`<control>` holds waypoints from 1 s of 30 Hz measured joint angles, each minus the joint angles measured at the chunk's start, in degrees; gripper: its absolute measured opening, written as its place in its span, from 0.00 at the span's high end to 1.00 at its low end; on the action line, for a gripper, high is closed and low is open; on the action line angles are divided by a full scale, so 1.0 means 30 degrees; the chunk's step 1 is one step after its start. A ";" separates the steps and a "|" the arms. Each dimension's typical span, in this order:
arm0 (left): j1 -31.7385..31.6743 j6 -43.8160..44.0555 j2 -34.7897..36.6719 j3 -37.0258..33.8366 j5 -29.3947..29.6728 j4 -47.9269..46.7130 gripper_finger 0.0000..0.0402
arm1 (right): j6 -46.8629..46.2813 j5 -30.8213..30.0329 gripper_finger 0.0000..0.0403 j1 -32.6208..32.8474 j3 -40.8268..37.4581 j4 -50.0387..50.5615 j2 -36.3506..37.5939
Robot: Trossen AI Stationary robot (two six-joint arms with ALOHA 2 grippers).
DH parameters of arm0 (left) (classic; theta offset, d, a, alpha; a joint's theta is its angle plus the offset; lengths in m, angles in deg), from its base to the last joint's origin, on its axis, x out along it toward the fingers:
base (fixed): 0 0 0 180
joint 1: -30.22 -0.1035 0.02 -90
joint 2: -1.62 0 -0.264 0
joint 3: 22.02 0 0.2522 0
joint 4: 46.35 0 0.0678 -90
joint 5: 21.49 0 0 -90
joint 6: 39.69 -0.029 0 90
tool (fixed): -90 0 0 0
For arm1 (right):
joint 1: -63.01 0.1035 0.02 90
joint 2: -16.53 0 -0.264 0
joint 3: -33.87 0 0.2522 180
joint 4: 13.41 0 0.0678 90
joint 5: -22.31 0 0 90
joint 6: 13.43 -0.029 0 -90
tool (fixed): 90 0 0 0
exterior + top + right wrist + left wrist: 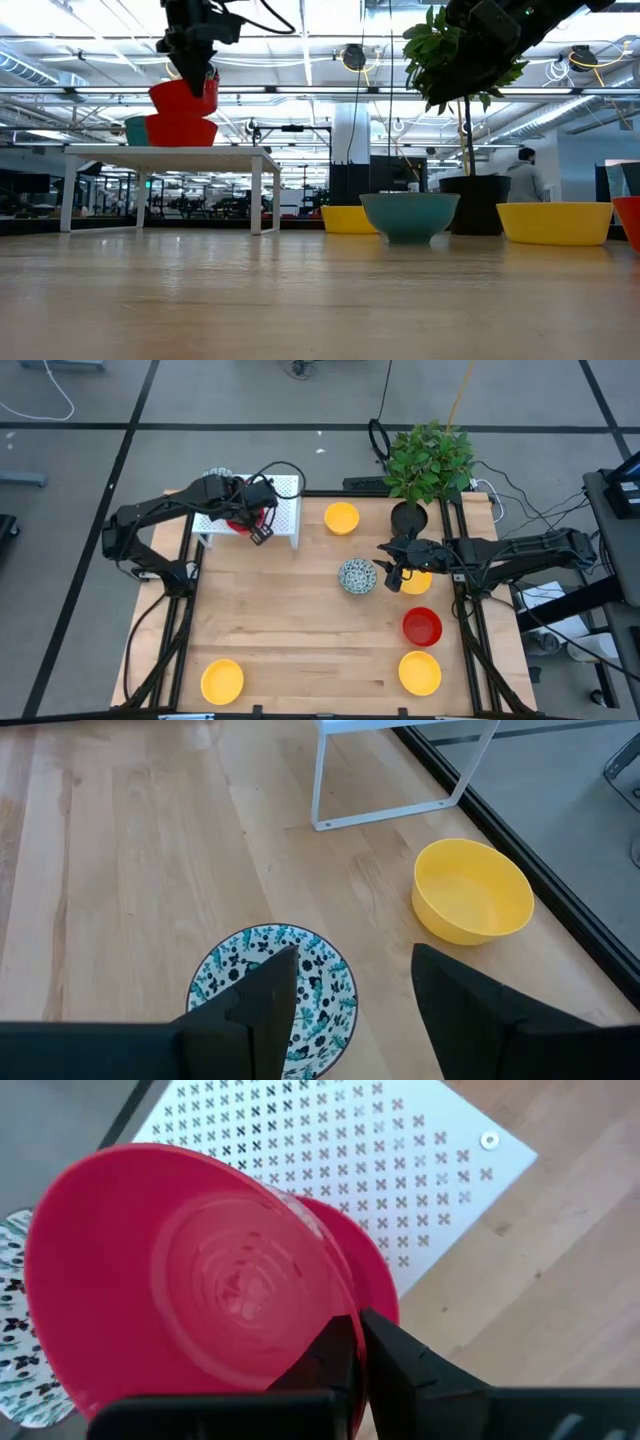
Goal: Pick & Place Mini bowls
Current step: Stack the top red bowl on top of the red bowl on the shelf
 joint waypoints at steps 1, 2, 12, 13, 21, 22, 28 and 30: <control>-0.0093 -0.0053 0.0000 0.0000 -0.0078 -0.0037 0.97 | 0.0000 -0.0002 0.54 -0.0004 0.0000 -0.0007 0.0000; -0.0203 -0.0036 0.0000 0.0000 -0.0131 -0.0029 0.98 | 0.0000 0.0000 0.54 0.0002 0.0000 -0.0005 0.0000; -0.0718 0.0166 -0.0158 0.0000 -0.0560 0.0061 0.96 | 0.0007 -0.0007 0.54 -0.0002 -0.0007 -0.0003 0.0000; -0.0725 0.0180 -0.0283 0.0000 -0.0694 0.0045 0.98 | 0.0007 -0.0004 0.54 -0.0002 -0.0007 0.0000 0.0000; -0.0755 -0.0185 -0.1697 0.0000 -0.1362 0.0010 0.94 | 0.0007 -0.0007 0.54 -0.0002 -0.0007 -0.0004 0.0000; -0.0783 -0.0267 -0.1840 0.0000 -0.1348 0.0017 0.94 | 0.0007 -0.0001 0.54 -0.0006 -0.0014 -0.0001 0.0000; -0.1107 -0.0385 -0.2402 0.0000 -0.1324 0.0083 0.98 | 0.0007 0.0000 0.54 -0.0006 -0.0015 0.0000 0.0000; -0.1132 0.0027 -0.2487 0.0000 -0.1326 0.0033 0.98 | 0.0007 0.0000 0.54 -0.0005 -0.0015 -0.0005 0.0000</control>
